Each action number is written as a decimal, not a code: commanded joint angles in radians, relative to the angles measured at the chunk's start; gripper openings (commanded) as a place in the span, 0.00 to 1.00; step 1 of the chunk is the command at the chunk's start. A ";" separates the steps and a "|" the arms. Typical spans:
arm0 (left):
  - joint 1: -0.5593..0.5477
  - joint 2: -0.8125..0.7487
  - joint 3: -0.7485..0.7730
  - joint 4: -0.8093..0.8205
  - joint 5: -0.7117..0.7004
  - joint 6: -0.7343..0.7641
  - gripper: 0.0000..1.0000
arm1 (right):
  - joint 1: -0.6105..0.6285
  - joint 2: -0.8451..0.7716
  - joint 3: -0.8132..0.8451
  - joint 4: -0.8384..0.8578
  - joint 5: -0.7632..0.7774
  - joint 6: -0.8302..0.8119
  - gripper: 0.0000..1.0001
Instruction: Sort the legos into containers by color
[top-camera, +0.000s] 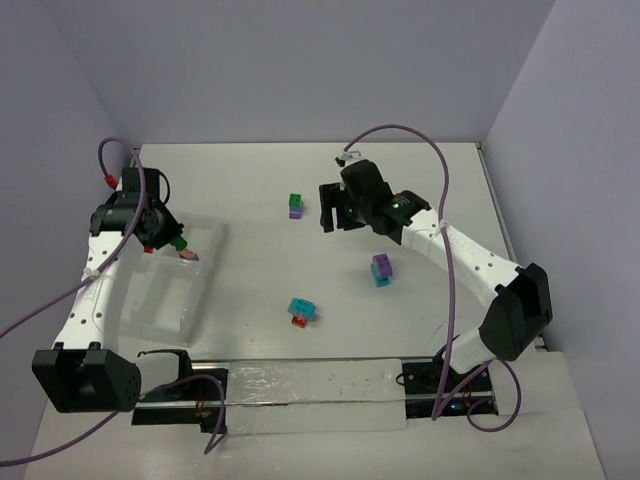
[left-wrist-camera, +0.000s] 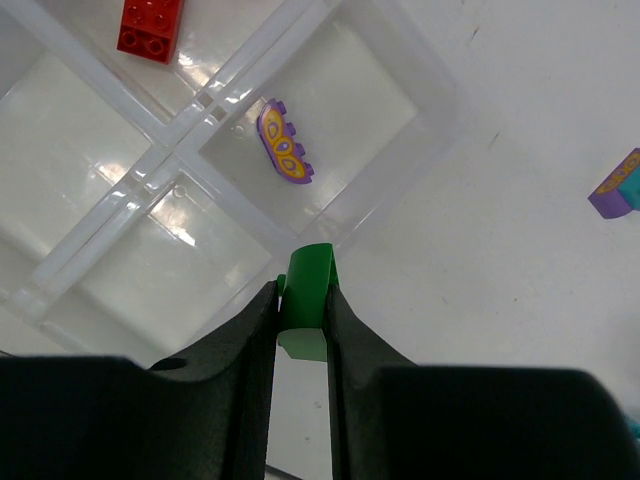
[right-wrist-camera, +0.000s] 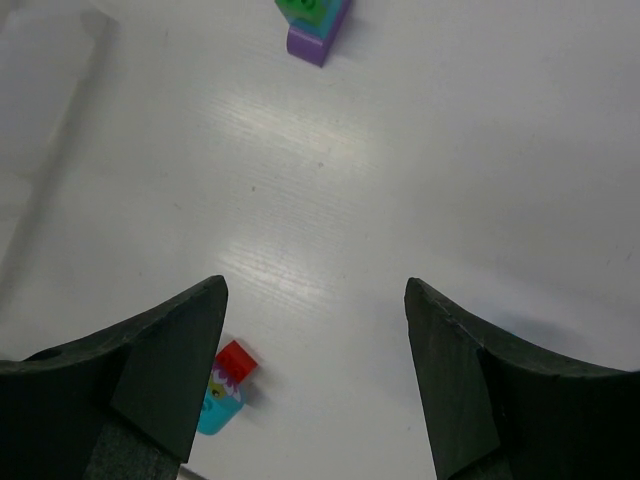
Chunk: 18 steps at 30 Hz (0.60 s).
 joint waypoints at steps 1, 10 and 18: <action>0.007 -0.033 -0.050 0.120 0.009 -0.044 0.00 | -0.007 -0.052 -0.006 0.200 0.067 -0.124 0.79; 0.005 0.008 -0.025 0.134 -0.056 -0.084 0.00 | -0.006 -0.085 -0.075 0.319 0.109 -0.249 0.80; 0.004 0.097 0.061 0.081 -0.075 -0.100 0.00 | -0.007 -0.009 -0.008 0.293 0.034 -0.282 0.80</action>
